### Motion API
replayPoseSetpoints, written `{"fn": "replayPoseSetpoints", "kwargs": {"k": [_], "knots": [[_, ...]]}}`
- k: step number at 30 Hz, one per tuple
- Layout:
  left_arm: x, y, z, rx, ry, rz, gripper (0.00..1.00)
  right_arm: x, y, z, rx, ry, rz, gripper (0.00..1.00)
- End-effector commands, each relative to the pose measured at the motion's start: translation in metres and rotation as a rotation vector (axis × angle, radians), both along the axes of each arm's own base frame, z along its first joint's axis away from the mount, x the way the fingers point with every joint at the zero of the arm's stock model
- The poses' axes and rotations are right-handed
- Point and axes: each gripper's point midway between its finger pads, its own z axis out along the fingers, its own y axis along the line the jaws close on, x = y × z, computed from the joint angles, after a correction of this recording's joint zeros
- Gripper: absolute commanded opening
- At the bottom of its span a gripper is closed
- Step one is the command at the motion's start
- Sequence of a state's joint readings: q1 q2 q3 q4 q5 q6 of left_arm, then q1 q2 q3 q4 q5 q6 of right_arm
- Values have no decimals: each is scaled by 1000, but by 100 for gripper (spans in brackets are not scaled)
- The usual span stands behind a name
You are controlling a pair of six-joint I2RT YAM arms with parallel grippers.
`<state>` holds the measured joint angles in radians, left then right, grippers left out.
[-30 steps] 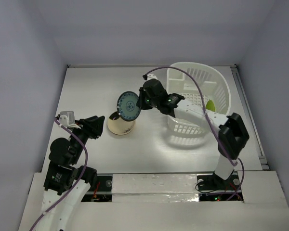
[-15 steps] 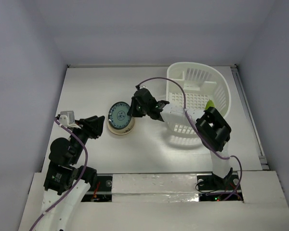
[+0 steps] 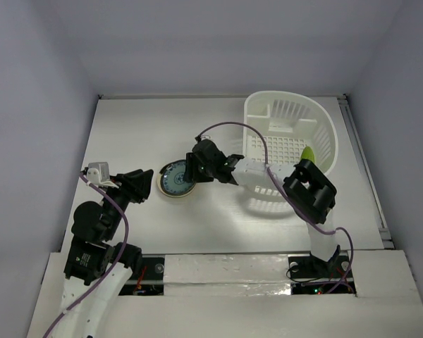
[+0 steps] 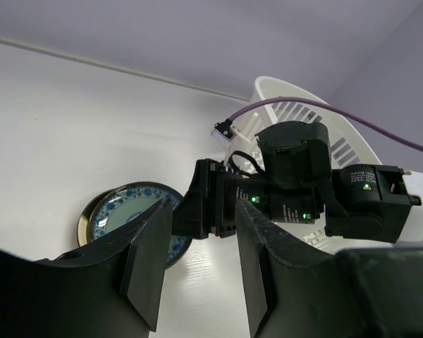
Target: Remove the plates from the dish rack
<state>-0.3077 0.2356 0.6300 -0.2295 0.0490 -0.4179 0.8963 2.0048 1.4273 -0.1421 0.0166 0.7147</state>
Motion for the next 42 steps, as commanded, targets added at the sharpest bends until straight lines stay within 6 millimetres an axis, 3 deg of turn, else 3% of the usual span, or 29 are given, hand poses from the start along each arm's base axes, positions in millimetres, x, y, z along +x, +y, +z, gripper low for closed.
{"fn": "replayPoseSetpoints", "kwargs": {"k": [1, 4, 7, 11, 12, 14, 15, 16, 18, 19, 20, 21, 22, 24, 26, 27, 28, 31, 36, 42], "knots": [[-2, 0, 21, -21, -55, -4, 38, -5, -7, 18, -41, -60, 4, 60], [-2, 0, 21, -23, -59, -4, 38, -5, -20, 24, -97, -95, -25, 73], [-3, 0, 23, -25, -63, -4, 38, -7, -33, 39, -127, -136, -51, 76], [-4, 0, 23, -27, -68, -6, 38, -4, -61, 71, -178, -210, -100, 76], [-4, 0, 23, -25, -67, -6, 38, -4, -69, 89, -173, -240, -120, 75], [-5, 0, 25, -27, -73, -7, 38, 2, -101, 103, -258, -299, -217, 53], [-5, 0, 25, -27, -74, -10, 38, 8, -120, 112, -289, -323, -274, 26], [-5, -1, 24, -26, -73, -12, 38, 9, -141, 134, -289, -357, -332, 14], [-6, -3, 25, -25, -76, -25, 38, 13, -193, 144, -391, -387, -455, 0], [-6, -3, 25, -24, -78, -28, 38, 20, -230, 161, -400, -403, -550, 0], [-6, -4, 25, -23, -79, -30, 38, 20, -250, 164, -418, -398, -584, 0], [-7, -4, 25, -22, -81, -34, 38, 17, -274, 157, -473, -378, -606, 0], [-8, -4, 27, -24, -88, -34, 38, 19, -309, 166, -499, -376, -687, 0], [-10, -3, 29, -27, -97, -34, 38, 9, -350, 159, -631, -337, -743, 1], [-12, -2, 31, -30, -107, -33, 38, 3, -386, 163, -758, -320, -834, 17], [-12, -2, 30, -30, -107, -30, 38, -4, -404, 155, -842, -267, -846, 26], [-14, -3, 32, -33, -113, -37, 38, -5, -409, 156, -865, -251, -850, 41], [-16, -3, 33, -36, -118, -42, 38, -3, -420, 148, -907, -200, -806, 62], [-19, -4, 35, -37, -126, -51, 38, 1, -426, 134, -967, -141, -750, 61], [-22, -4, 37, -41, -136, -57, 38, 10, -436, 111, -1034, -74, -717, 48]]}}
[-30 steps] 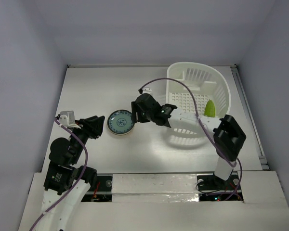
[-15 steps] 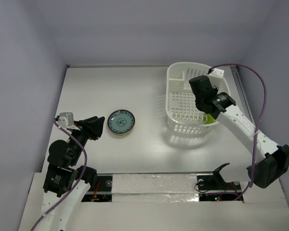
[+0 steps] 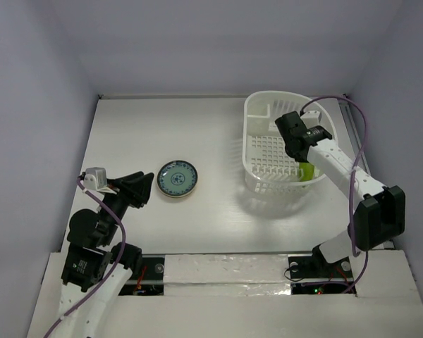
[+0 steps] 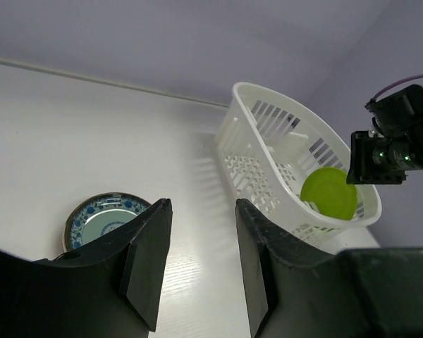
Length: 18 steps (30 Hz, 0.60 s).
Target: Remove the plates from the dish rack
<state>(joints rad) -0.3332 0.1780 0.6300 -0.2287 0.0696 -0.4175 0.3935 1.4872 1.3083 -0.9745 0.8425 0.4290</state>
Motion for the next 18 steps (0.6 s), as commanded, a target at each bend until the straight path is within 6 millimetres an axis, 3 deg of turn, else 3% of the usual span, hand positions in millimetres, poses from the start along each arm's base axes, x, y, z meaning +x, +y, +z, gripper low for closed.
{"fn": "replayPoseSetpoints", "kwargs": {"k": [1, 6, 18], "knots": [[-8, 1, 26, -27, -82, -11, 38, 6, -5, 1, -26, 23, 17, 42], [-9, 1, 27, -28, -85, -8, 38, 12, -10, -10, -85, 85, 5, 30], [-9, 1, 27, -27, -84, -11, 38, 15, -17, 1, -161, 114, 8, 3]]}}
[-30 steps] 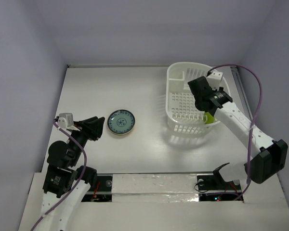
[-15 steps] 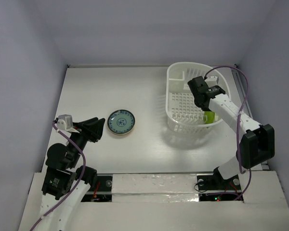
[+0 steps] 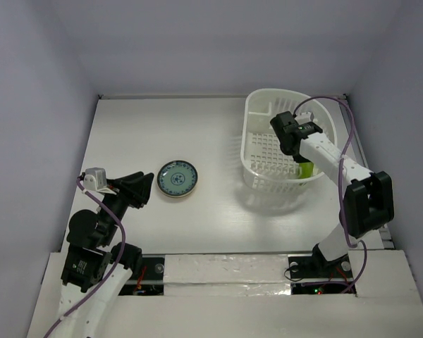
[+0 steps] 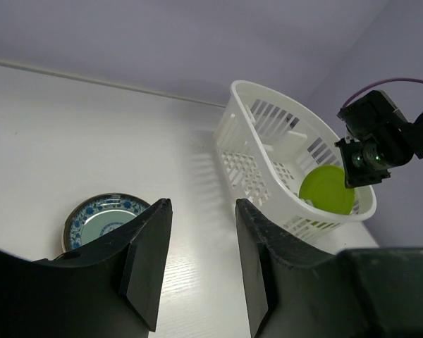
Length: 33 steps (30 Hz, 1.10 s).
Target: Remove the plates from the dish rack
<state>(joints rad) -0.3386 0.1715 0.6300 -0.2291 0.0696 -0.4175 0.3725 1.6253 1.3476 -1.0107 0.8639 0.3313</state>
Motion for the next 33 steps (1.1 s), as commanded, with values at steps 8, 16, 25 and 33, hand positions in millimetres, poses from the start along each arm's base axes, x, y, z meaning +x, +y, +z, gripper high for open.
{"fn": "replayPoseSetpoints", "kwargs": {"k": [8, 16, 25, 33], "knots": [[-6, 1, 25, -23, -76, -6, 38, 9, -15, 46, -120, -102, -7, 0], [-6, 1, 23, -24, -69, -6, 38, 7, -18, 80, -172, -195, -31, 0], [-4, 1, 22, -22, -61, 0, 38, 3, -14, 143, -65, -435, -75, 0], [1, 4, 19, -25, -41, 25, 39, 0, 84, 208, 417, -747, 230, 0]]}}
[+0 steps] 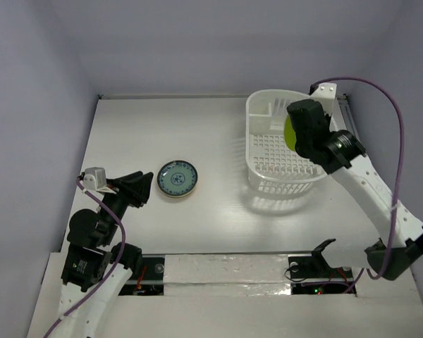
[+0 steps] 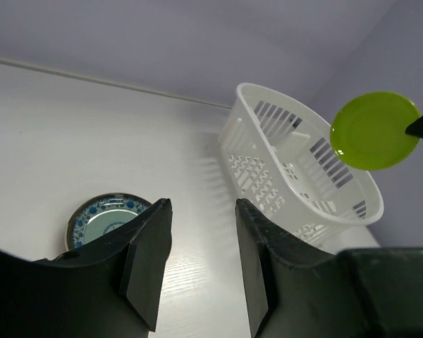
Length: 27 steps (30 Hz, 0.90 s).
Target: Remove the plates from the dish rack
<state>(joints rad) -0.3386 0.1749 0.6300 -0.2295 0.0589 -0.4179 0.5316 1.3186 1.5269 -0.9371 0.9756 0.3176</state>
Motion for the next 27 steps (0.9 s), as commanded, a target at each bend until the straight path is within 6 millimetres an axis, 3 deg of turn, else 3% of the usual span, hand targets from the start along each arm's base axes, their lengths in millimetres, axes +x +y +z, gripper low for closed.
{"fn": "replayPoseSetpoints", "kwargs": {"k": [1, 4, 7, 8, 10, 11, 14, 15, 18, 19, 21, 25, 27], "knots": [[-1, 3, 20, -25, -46, 18, 39, 9, 67, 48, 280, -220, 237, 0], [0, 6, 20, -29, -42, 33, 39, 12, 154, 38, 465, -200, 514, 0], [3, 7, 17, -28, -28, 43, 39, 13, 221, 29, 592, -190, 678, 0], [3, 7, 16, -28, -24, 43, 39, 14, 249, 13, 608, -147, 722, 0], [6, 11, 14, -29, -13, 72, 40, 14, 290, 12, 707, -147, 811, 0], [7, 11, 14, -29, -11, 75, 40, 14, 319, -2, 747, -112, 871, 0], [9, 12, 12, -25, -1, 83, 40, 13, 360, -16, 833, -71, 917, 0], [9, 12, 11, -27, 3, 84, 41, 14, 379, -33, 851, -34, 928, 0], [11, 12, 10, -25, 9, 90, 41, 22, 398, -51, 902, 5, 908, 0], [12, 12, 10, -26, 12, 90, 41, 25, 406, -71, 909, 43, 899, 0], [12, 12, 9, -25, 15, 92, 41, 24, 416, -89, 950, 77, 893, 0], [13, 12, 8, -22, 20, 92, 42, 25, 421, -131, 971, 133, 853, 0], [14, 11, 7, -21, 23, 89, 43, 25, 423, -141, 981, 138, 847, 0]]}}
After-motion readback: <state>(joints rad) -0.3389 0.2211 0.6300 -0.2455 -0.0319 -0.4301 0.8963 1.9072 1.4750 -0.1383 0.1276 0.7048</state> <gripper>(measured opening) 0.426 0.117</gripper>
